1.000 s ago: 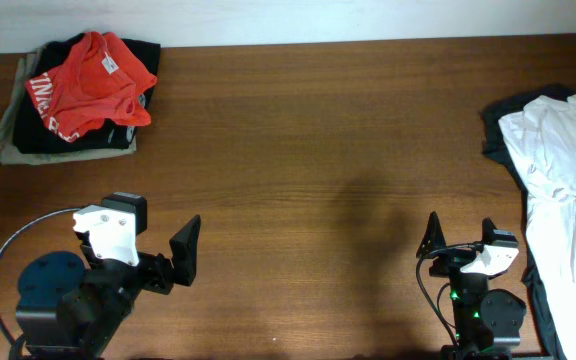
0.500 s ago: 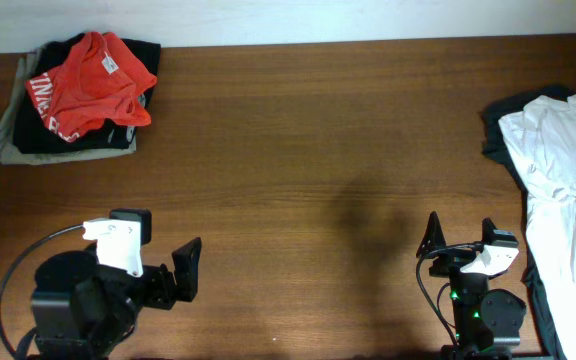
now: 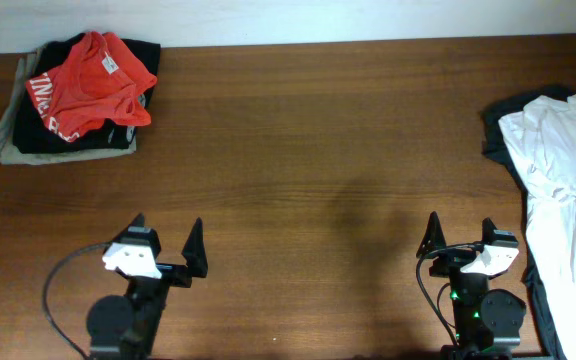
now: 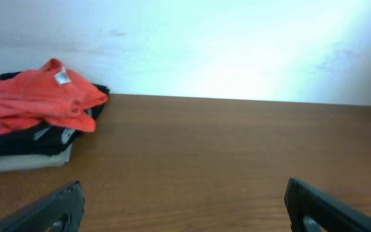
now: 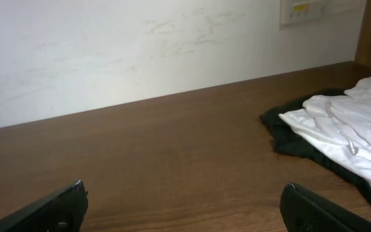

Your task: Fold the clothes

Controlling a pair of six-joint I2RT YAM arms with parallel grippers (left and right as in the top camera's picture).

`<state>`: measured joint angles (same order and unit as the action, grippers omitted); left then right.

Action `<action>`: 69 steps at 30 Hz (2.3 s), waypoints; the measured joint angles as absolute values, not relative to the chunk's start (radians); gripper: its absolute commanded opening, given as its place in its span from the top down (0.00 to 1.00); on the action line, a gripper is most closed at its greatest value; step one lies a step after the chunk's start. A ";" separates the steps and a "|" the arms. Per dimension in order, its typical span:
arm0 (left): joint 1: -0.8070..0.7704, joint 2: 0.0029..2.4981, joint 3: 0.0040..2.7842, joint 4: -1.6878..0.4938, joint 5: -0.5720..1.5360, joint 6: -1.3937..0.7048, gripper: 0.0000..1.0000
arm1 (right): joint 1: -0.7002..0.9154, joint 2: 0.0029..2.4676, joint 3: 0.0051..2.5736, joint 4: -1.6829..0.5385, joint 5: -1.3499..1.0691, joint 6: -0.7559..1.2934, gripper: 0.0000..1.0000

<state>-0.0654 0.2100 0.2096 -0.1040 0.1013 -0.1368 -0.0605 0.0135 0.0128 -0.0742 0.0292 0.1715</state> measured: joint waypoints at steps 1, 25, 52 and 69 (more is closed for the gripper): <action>-0.065 0.189 0.164 -0.062 0.093 -0.136 0.01 | -0.060 0.014 0.013 -0.075 0.029 0.171 0.02; -0.024 0.012 0.011 -0.072 -0.073 -0.094 0.01 | -0.060 0.014 0.013 -0.075 0.029 0.171 0.01; -0.017 0.012 0.011 -0.072 -0.080 -0.094 0.01 | -0.060 0.014 0.013 -0.075 0.029 0.171 0.01; -0.017 0.012 0.011 -0.072 -0.080 -0.094 0.01 | -0.060 0.014 0.013 -0.075 0.029 0.168 0.01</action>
<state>-0.0170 0.0120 0.0109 -0.0715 -0.0795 -0.0940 -0.0601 0.0139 0.0128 -0.0746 0.0292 0.1677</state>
